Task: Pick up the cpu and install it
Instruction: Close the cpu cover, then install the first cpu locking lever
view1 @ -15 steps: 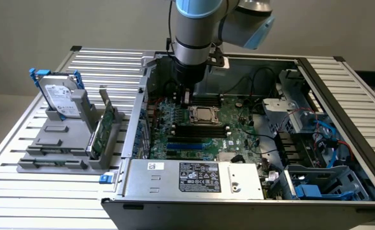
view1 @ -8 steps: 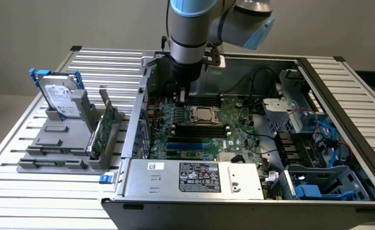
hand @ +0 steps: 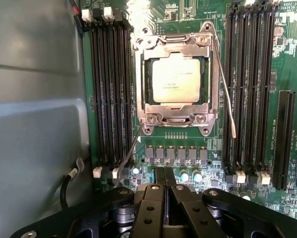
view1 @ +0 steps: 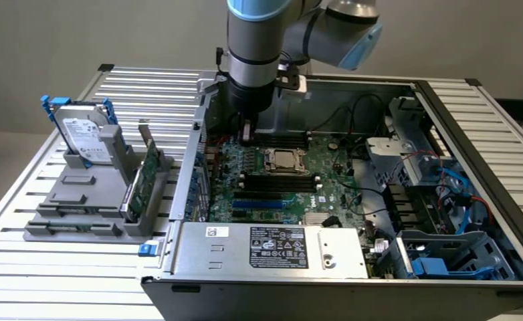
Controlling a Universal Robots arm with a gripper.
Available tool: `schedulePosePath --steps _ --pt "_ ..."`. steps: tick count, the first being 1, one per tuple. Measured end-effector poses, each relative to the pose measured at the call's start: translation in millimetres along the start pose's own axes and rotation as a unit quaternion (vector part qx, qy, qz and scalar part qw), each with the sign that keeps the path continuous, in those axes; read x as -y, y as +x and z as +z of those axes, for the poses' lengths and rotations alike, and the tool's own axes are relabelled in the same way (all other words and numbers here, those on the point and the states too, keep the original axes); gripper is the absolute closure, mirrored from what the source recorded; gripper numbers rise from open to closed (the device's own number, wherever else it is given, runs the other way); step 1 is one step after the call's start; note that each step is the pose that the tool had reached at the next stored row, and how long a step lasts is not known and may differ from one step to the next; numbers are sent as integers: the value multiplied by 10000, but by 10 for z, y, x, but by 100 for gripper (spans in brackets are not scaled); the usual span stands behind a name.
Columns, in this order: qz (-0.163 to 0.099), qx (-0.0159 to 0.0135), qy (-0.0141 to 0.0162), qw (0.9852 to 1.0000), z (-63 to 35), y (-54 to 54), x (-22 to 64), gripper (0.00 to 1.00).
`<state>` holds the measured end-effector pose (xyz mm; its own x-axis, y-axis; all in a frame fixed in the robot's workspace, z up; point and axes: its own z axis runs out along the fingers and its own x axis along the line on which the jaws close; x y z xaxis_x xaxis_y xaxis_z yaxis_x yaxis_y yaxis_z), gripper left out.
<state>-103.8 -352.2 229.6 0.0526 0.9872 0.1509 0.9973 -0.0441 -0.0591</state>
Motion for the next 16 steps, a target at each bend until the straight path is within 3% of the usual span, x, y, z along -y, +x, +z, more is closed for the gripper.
schedulePosePath --steps 16 --pt "27 -6 -4 10000 1 -2 17 89"
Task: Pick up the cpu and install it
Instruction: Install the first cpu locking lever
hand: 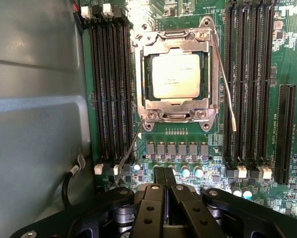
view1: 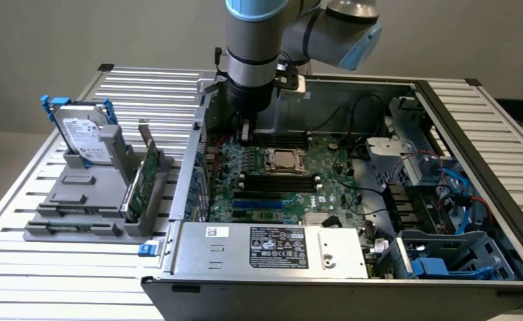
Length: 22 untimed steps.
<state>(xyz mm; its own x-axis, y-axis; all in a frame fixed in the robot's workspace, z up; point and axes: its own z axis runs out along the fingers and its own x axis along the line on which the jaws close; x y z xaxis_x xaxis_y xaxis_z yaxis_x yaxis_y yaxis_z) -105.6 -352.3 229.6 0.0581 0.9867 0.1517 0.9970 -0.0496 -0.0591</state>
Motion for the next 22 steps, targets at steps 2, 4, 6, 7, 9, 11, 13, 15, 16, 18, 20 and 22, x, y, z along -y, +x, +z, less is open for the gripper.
schedulePosePath --steps 2,4,6,7,9,11,13,15,16,18,20,22 --pt "3 -7 1 10000 -1 -1 2 89" --pt "129 -22 -19 9999 -1 0 2 89" --pt "276 -33 -42 9996 0 0 2 89" --pt "353 -38 -54 9994 0 0 2 89" --pt "509 -48 -78 9987 0 0 3 89" --pt "666 -57 -103 9977 0 0 3 89" --pt "807 -72 -124 9966 0 -1 4 89" --pt "934 -95 -141 9955 0 -1 5 89" --pt "1001 -111 -150 9948 0 -1 5 89" --pt "1121 -156 -164 9934 1 -1 7 89" --pt "1229 -218 -171 9920 1 -1 11 89" --pt "1307 -295 -171 9908 1 -1 18 89"
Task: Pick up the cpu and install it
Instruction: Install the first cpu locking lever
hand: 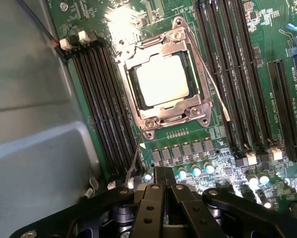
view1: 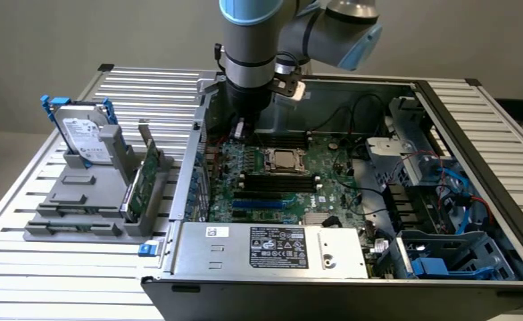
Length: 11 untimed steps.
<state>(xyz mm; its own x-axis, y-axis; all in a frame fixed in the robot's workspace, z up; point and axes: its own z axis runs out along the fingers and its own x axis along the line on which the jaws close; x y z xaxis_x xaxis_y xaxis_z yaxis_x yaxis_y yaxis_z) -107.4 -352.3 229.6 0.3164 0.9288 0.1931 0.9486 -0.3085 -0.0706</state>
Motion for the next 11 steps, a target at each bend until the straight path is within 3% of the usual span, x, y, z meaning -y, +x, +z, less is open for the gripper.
schedulePosePath --steps 2,4,7,11 --pt "51 -55 23 10000 -2 -4 12 89" --pt "99 -91 57 9999 -4 -8 24 89" --pt "194 -127 112 9997 -6 -11 37 89" --pt "342 -164 146 9992 -6 -14 46 89"
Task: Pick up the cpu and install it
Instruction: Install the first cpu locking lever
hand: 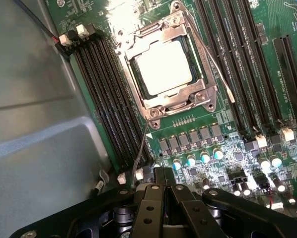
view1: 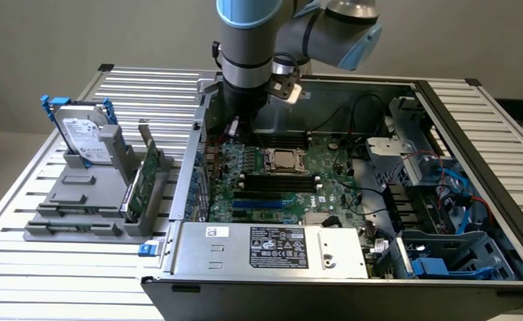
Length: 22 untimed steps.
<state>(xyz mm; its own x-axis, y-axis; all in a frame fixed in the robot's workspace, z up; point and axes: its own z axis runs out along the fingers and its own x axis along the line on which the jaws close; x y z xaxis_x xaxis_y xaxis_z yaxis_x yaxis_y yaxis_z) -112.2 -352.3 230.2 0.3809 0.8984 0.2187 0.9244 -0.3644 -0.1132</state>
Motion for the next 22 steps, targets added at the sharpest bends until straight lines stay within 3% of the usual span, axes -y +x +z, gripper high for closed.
schedulePosePath --steps 6,13,20,22 --pt "250 -53 23 9997 0 -5 13 89" --pt "687 -115 -61 9976 3 -6 13 89" --pt "1002 -177 -84 9948 4 -9 20 89" --pt "1094 -212 -90 9937 4 -10 22 89"
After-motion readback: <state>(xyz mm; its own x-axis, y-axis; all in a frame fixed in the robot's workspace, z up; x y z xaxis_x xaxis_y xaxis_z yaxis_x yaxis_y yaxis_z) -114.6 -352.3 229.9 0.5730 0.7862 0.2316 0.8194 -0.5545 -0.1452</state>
